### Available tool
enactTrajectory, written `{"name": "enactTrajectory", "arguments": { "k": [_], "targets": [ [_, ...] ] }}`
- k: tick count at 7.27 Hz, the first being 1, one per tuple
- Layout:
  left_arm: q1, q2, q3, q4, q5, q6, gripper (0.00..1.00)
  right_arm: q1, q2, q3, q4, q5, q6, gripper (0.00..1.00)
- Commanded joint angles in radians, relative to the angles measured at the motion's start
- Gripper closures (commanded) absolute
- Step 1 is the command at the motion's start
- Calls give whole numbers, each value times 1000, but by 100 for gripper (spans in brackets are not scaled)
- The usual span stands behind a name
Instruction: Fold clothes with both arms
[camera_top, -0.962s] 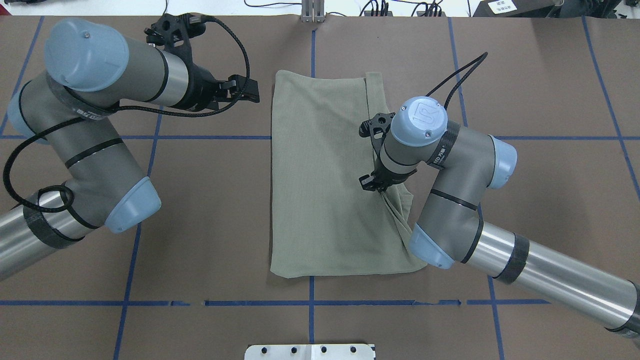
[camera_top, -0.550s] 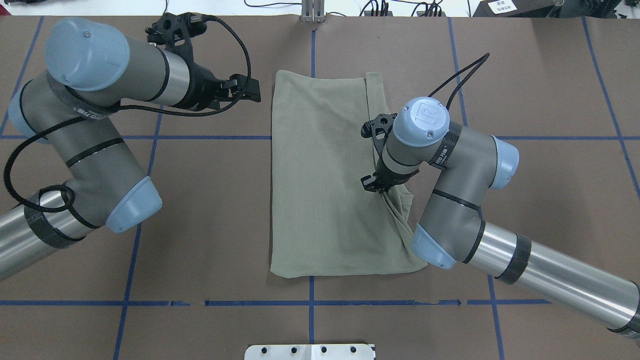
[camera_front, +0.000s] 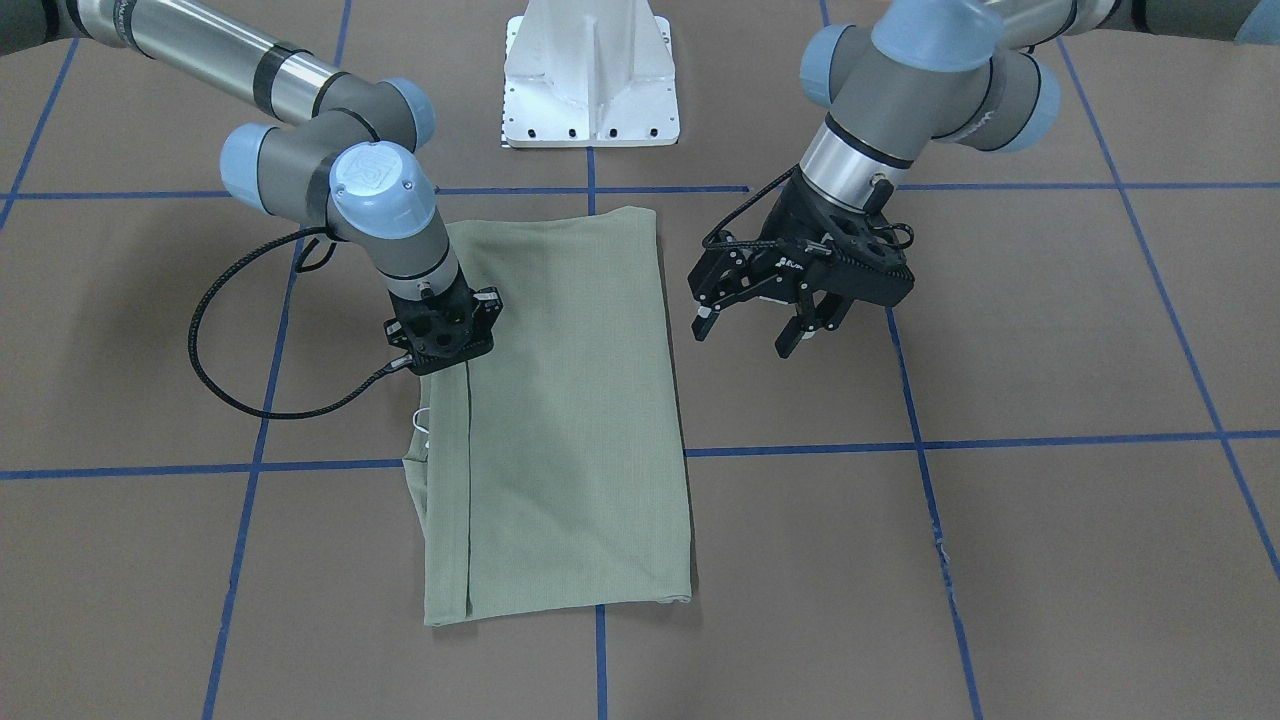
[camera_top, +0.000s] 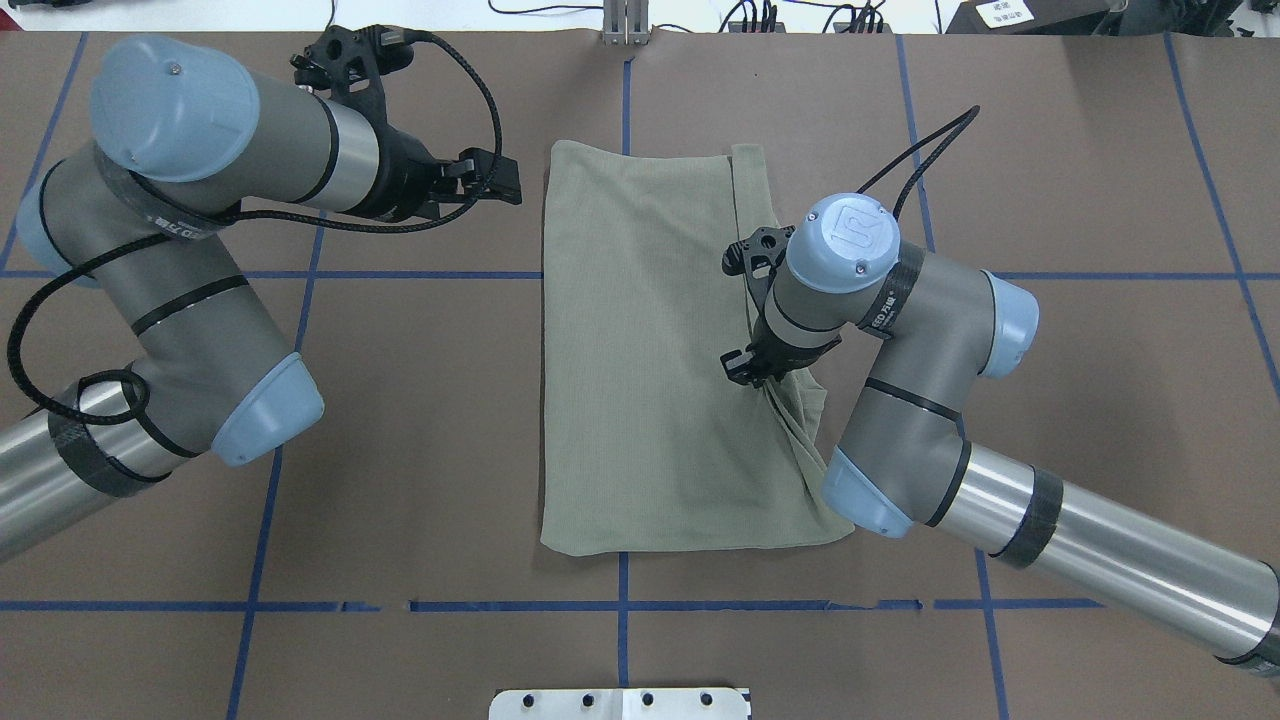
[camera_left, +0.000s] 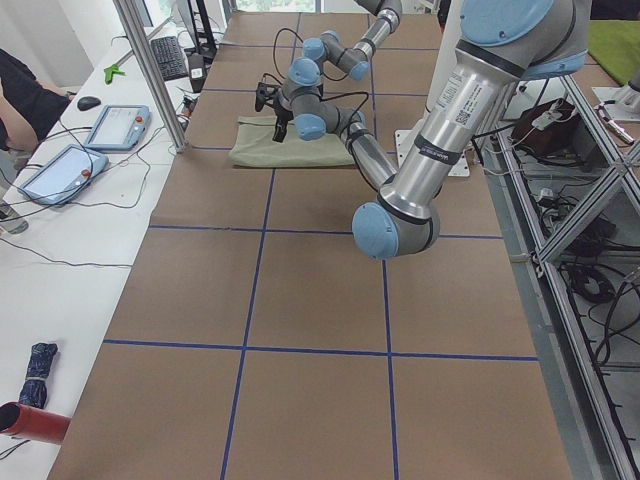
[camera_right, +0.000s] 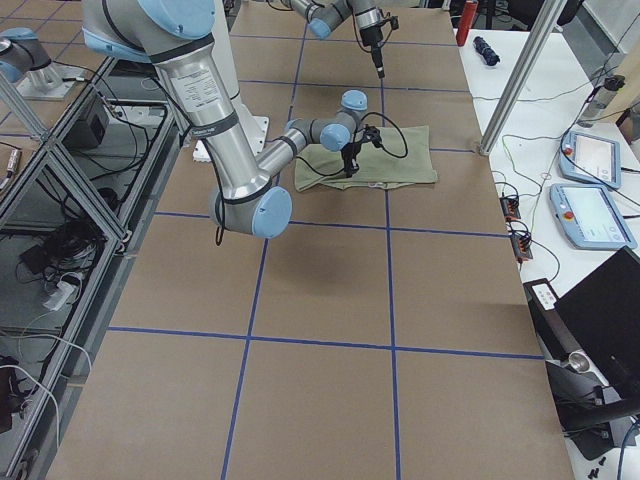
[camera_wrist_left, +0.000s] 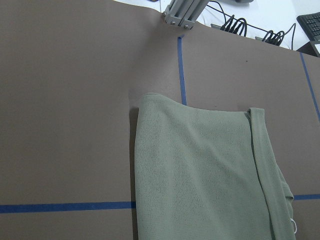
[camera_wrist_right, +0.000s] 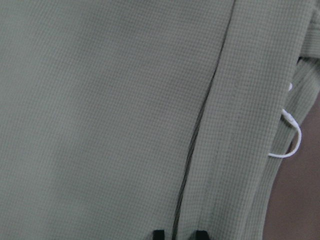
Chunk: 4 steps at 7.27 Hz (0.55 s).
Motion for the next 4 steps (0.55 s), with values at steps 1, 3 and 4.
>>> {"name": "enactTrajectory", "arguments": {
  "k": [1,3,4],
  "targets": [
    [0,-1,0,2,0,0,0,1,0,1,0,1,0,78],
    [0,-1,-6,2,0,-2,0,10,-2,2,0,3,0,100],
    [0,-1,-6,2,0,-2,0,18,-2,8,0,3,0,100]
  ]
}}
